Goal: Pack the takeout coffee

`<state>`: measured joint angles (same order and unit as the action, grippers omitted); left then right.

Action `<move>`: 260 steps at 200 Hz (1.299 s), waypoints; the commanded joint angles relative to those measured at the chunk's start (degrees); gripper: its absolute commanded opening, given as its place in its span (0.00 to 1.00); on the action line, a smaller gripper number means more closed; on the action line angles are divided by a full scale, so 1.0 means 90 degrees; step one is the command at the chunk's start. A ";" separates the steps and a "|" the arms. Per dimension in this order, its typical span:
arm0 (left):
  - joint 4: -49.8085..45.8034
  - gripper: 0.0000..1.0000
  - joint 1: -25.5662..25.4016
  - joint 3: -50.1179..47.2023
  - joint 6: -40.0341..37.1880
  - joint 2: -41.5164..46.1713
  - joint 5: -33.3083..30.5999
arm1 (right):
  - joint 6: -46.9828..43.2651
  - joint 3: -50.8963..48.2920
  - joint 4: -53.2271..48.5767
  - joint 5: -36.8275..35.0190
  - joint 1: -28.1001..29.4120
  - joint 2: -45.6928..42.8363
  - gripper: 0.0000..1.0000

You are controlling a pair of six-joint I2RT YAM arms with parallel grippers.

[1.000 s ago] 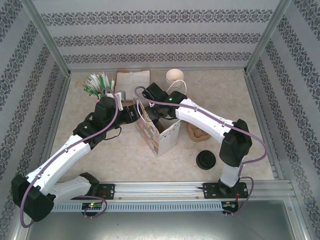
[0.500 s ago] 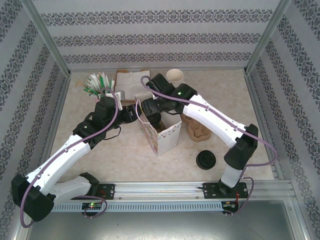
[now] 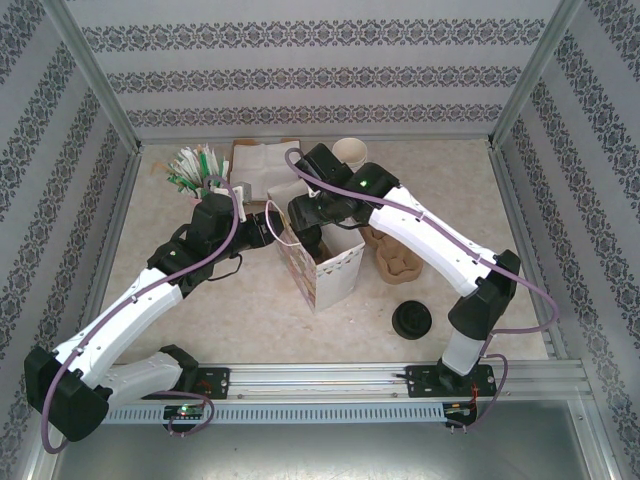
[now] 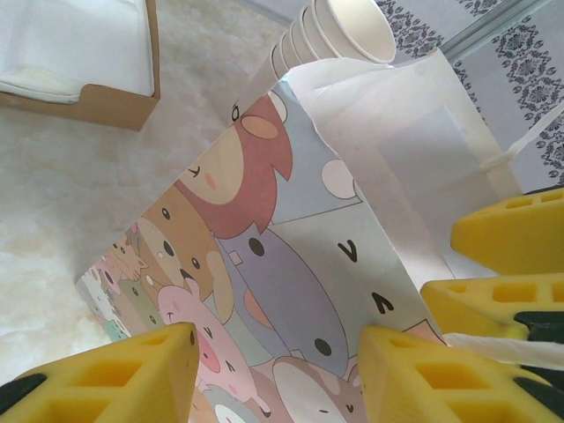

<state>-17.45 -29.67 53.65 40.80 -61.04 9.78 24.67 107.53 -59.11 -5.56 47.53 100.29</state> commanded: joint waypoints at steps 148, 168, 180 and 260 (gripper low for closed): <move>-0.1682 0.55 -0.0075 0.1284 -0.1228 0.0368 -0.0969 | -0.0370 -0.0187 0.0207 -0.0148 0.0071 -0.1293 0.63; -0.2054 0.57 -0.0073 0.1720 -0.1664 0.0318 -0.1222 | -0.0642 -0.0346 0.0592 -0.0319 0.0069 -0.1580 0.63; -0.2356 0.58 -0.0065 0.2091 -0.1923 0.0195 -0.1453 | -0.0827 -0.0456 0.0844 -0.0453 0.0071 -0.1750 0.63; -0.3789 0.54 0.1988 0.4710 -0.2502 -0.1780 -0.1172 | -0.1329 -0.0493 0.1777 -0.0336 -0.0807 -0.1886 0.62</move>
<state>-44.23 -18.41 91.22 21.71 -72.47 -2.83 14.35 103.09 -46.50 -10.02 43.22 83.02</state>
